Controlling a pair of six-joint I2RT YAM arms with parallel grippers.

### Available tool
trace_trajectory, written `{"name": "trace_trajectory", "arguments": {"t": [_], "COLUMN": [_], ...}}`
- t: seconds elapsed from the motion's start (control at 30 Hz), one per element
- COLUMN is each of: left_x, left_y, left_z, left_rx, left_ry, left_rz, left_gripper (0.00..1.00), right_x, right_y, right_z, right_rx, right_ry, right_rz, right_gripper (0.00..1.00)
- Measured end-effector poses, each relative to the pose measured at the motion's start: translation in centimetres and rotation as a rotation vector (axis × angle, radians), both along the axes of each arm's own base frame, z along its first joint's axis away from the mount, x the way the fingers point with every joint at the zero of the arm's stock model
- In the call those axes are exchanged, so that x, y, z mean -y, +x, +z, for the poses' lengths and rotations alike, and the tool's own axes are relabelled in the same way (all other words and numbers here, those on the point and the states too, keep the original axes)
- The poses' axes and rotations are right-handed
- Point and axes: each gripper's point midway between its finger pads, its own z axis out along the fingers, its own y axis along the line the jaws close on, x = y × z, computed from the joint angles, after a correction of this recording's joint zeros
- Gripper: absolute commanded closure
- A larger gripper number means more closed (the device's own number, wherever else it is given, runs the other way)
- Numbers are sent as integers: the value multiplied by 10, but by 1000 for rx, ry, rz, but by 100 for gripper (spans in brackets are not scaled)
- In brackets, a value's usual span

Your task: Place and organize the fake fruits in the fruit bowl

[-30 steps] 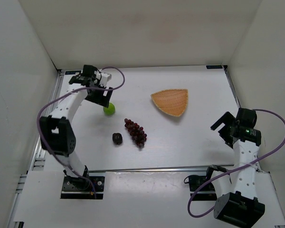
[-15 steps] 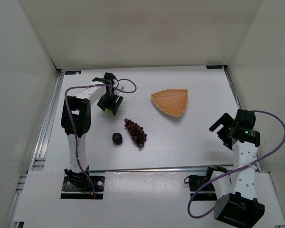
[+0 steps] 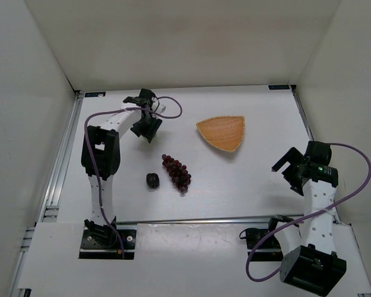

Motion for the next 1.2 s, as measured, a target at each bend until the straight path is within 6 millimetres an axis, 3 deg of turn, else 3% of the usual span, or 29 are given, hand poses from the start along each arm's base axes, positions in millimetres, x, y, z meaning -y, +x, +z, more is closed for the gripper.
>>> {"name": "trace_trajectory", "arguments": {"t": [0.07, 0.13, 0.23, 0.33, 0.4, 0.5, 0.63, 0.7, 0.77, 0.8, 0.9, 1.03, 1.13, 1.2], "left_x": [16, 48, 117, 194, 239, 279, 297, 297, 296, 296, 300, 304, 304, 301], "left_y": [11, 28, 47, 46, 32, 12, -3, -4, -5, -5, -1, 2, 1, 0], "left_z": [17, 44, 90, 120, 117, 84, 21, 5, 0, 0, 15, 50, 89, 125], "left_rx": [47, 137, 287, 386, 397, 350, 249, 227, 215, 214, 248, 309, 369, 428], "left_ry": [-2, -21, -87, -175, -216, -224, -187, -177, -171, -169, -192, -231, -263, -288], "left_rz": [-42, -105, -230, -370, -465, -559, -610, -612, -614, -617, -607, -595, -586, -574], "left_gripper": [54, 54, 53, 53, 52, 52, 47, 35, 17, 0, 0, 0, 0, 0], "right_x": [0, 0, 0, 0, 1, 0, -1, -1, -1, -1, 0, -3, -9, -22], "right_y": [0, 0, 1, 3, 4, 6, 7, 8, 12, 14, 19, 23, 30, 36], "right_z": [-1, -3, -5, -5, -4, -4, -5, -3, 2, 5, 11, 18, 28, 37], "right_rx": [-4, -15, -26, -21, -16, -12, -19, -9, 8, 21, 50, 79, 116, 151], "right_ry": [-1, 2, 7, 7, 5, 8, 16, 17, 13, 9, 1, 6, 9, 3], "right_rz": [2, 4, 6, 7, 7, 10, 14, 21, 29, 34, 53, 83, 131, 205], "right_gripper": [0, 0, 0, 0, 0, 0, 0, 0, 0, 0, 0, 0, 0, 0]}}
